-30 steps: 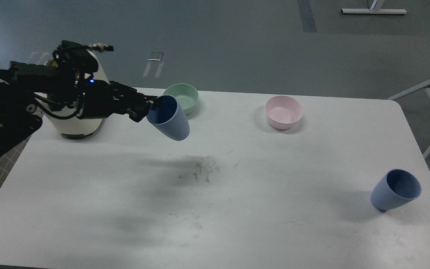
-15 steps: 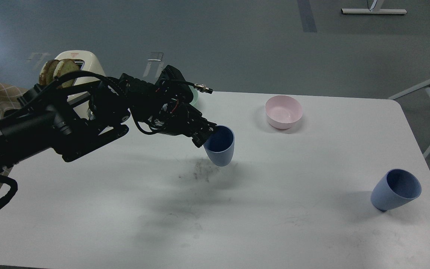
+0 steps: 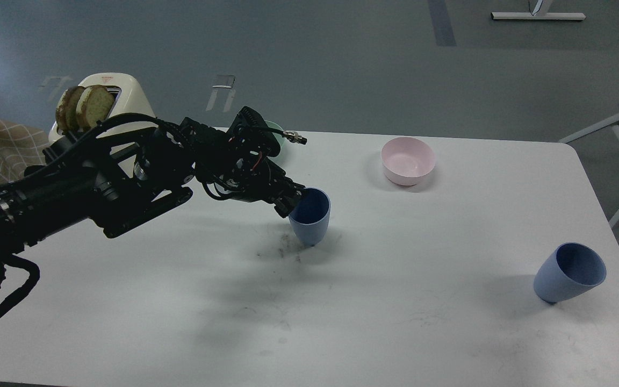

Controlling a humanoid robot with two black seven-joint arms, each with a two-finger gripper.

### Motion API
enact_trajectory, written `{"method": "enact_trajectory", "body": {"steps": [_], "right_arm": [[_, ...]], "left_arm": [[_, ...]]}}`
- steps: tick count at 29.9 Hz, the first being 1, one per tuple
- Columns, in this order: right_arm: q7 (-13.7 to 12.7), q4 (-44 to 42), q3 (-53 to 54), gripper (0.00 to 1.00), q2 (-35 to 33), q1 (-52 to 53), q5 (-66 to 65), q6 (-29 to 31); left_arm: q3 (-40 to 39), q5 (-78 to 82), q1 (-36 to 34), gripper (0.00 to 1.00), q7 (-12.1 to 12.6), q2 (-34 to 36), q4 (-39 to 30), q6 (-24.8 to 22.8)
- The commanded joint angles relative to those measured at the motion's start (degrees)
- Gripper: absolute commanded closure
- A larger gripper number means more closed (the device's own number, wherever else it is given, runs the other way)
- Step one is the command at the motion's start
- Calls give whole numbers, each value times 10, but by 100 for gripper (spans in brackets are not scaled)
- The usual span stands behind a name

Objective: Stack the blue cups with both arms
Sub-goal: 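Set the blue cup upright at the table center and release, then withdraw the left arm back toward the toaster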

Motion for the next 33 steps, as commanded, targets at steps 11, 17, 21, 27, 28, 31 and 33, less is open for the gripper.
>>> {"method": "enact_trajectory", "body": {"steps": [11,17,21,27,28,31,33], "right_arm": [[0,1,0,0,-3,-5,0,0],[0,1,0,0,-3,-5,0,0],[0,3,0,0,-6,-5,0,0],[0,50,0,0,-37,-39,-1,0],[0,56,0,0,-40,-43,-1,0],[0,91,-2,0,-70,-74,-2,0],[0,115,-2,0,-104,-99,-4,0]], "left_arm": [[-5,-12,3,40,29,-19,0,0],[-11,-72,-4,16,26,-12,-1,0],[-53,-152,-29,10,25,16,-1,0],[-181,-411,-21,5,25,68,-1,0],[-193,-449,-18,5,25,69,0,0],[-258,-622,33,4,24,79,2,17],[-308,-714,66,3,24,81,3,33]]}}
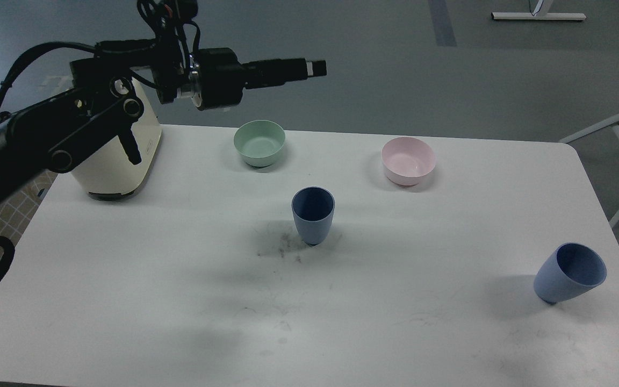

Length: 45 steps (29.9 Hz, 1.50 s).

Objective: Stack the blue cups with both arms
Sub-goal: 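Withdraw the left arm back toward the toaster, then reach the right gripper to the other blue cup and grasp it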

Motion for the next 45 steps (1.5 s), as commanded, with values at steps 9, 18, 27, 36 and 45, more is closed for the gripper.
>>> {"method": "enact_trajectory", "body": {"steps": [9,18,27,36,45], "right_arm": [[1,63,-13,0,-175,-69,-60,0],[4,217,-14,0,-173,-153,-406,0],[4,312,-23,0,-144,-251,-633,0],[4,314,-58,0,-151,-301,-667,0],[4,309,-60,2,-164,-365,-690,0]], "left_arm": [[-238,-361,157,3,5,-4,51,32],[-259,-399,214,3,5,-11,58,59],[-257,-396,235,2,15,-13,19,71],[-259,-396,235,2,85,-11,19,70],[-256,-396,236,2,87,-13,16,71]]}}
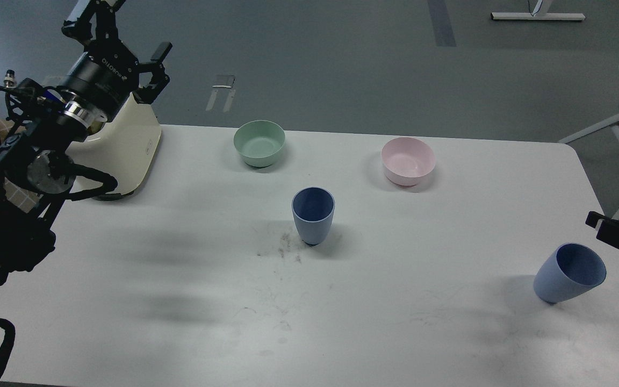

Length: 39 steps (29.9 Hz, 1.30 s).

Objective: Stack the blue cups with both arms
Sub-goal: 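Reach the right gripper to the other blue cup and grasp it, then lift the blue cup and carry it above the centered cup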

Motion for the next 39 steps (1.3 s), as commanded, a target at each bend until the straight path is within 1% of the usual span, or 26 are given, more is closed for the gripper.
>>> {"method": "enact_trajectory", "body": {"steps": [1,7,11,12,14,17,18,19,20,21,23,24,26,27,30,31,33,35,36,39], "right_arm": [[0,1,0,2,5,-23,-38,0],[-1,0,-16,3,12,-42,-64,0],[-3,-5,-22,8,22,-42,-66,0],[-5,-7,-24,12,31,-41,-66,0],[-9,-7,-23,17,44,-35,-66,0],[-24,-9,-24,24,49,-30,-67,0],[-35,-9,-25,31,55,-24,-67,0],[-46,-10,-26,40,61,-18,-71,0],[-51,-10,-26,44,64,-18,-74,0],[-53,-12,-26,48,68,-18,-79,0],[-53,-12,-25,51,71,-18,-79,0],[-54,-12,-26,54,73,-18,-79,0],[-54,-12,-26,61,75,-17,-79,0],[-54,-12,-26,66,75,-18,-79,0],[-54,-10,-26,73,80,-18,-78,0],[-54,-9,-26,74,81,-19,-78,0],[-54,1,-26,85,76,-23,-78,0],[-55,3,-26,92,74,-22,-78,0],[-58,3,-26,99,73,-22,-78,0],[-61,2,-26,100,73,-21,-78,0]], "left_arm": [[4,0,0,2,1,0,0,1],[4,0,-1,2,0,1,0,1],[4,0,-1,2,0,1,0,1],[4,0,-2,2,0,1,0,1],[2,0,-2,2,1,0,0,1],[1,-1,-5,2,1,-1,0,3],[2,-1,-7,2,1,-1,0,4],[4,-1,-8,2,1,-1,0,4],[4,-1,-8,2,1,-1,0,4],[5,0,-9,2,1,-1,1,4],[6,0,-10,2,1,-1,1,4],[6,0,-10,2,1,-1,2,4],[6,0,-10,2,1,-1,2,4],[7,0,-10,2,1,-2,2,4],[8,0,-10,2,1,-2,2,4],[8,1,-10,2,1,-2,2,4],[7,0,-10,2,2,-2,2,5],[7,0,-10,2,2,-2,1,5],[7,0,-10,2,2,-2,1,5],[8,0,-17,2,2,-2,1,10]]}}
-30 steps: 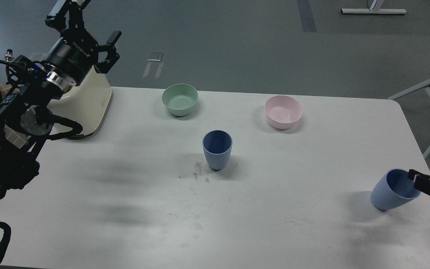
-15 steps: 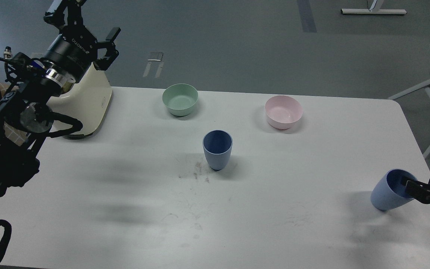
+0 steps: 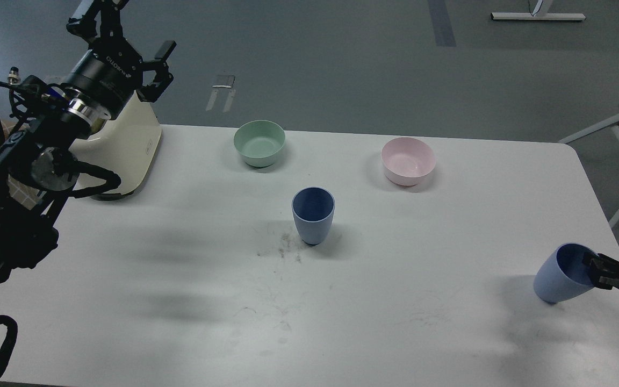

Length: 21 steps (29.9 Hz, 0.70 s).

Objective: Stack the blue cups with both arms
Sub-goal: 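Lift the blue cup and carry it above the centered cup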

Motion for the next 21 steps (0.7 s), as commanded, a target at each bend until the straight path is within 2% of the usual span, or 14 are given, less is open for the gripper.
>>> {"method": "enact_trajectory", "body": {"steps": [1,10,17,19,21], "right_arm": [[-3,0,0,100,-1,2,0,0],[17,16,27,100,-10,30,14,0],[59,18,26,100,-17,195,81,0],[64,15,16,100,-8,239,83,0],[64,14,-40,100,3,304,83,0]], "left_arm": [[0,0,-7,2,0,1,-1,4],[1,1,-10,2,2,3,-1,5],[3,2,-10,2,4,2,-1,4],[2,2,-10,2,11,2,-1,3],[2,2,-10,2,17,2,-1,3]]}}
